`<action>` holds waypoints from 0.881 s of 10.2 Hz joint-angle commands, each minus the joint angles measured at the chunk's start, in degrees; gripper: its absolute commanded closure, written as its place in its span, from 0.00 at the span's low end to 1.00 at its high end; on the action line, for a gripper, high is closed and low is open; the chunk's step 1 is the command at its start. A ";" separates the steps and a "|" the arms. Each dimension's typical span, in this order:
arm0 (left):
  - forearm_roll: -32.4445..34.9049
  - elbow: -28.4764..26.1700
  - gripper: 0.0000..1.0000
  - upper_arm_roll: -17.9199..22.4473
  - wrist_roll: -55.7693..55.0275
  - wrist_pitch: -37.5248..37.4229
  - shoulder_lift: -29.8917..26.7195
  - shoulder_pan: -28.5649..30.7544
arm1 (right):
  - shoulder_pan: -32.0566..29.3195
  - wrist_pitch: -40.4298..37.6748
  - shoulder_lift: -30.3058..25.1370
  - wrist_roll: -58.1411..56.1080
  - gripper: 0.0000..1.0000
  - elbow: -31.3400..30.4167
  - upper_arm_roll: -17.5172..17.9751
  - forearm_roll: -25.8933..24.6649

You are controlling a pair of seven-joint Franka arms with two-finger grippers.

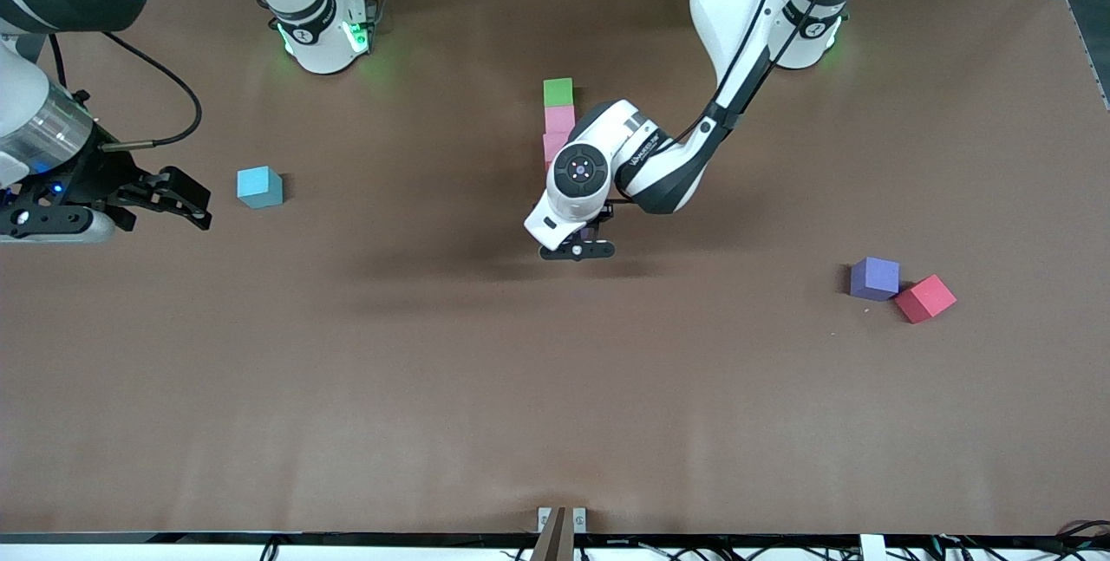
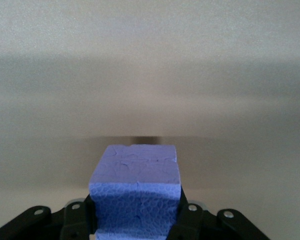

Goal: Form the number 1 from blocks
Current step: 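Place the purple cube after the orange cube with the left gripper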

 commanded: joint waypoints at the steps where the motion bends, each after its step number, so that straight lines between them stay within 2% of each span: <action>1: -0.45 0.46 1.00 0.37 -1.13 0.12 0.49 -1.18 | -1.86 -0.88 -1.19 -0.83 0.00 -0.72 1.41 -0.88; 9: -0.28 0.46 1.00 0.46 -1.13 0.82 1.37 -2.15 | -1.95 -2.02 -1.01 -0.75 0.00 -0.72 1.50 -0.53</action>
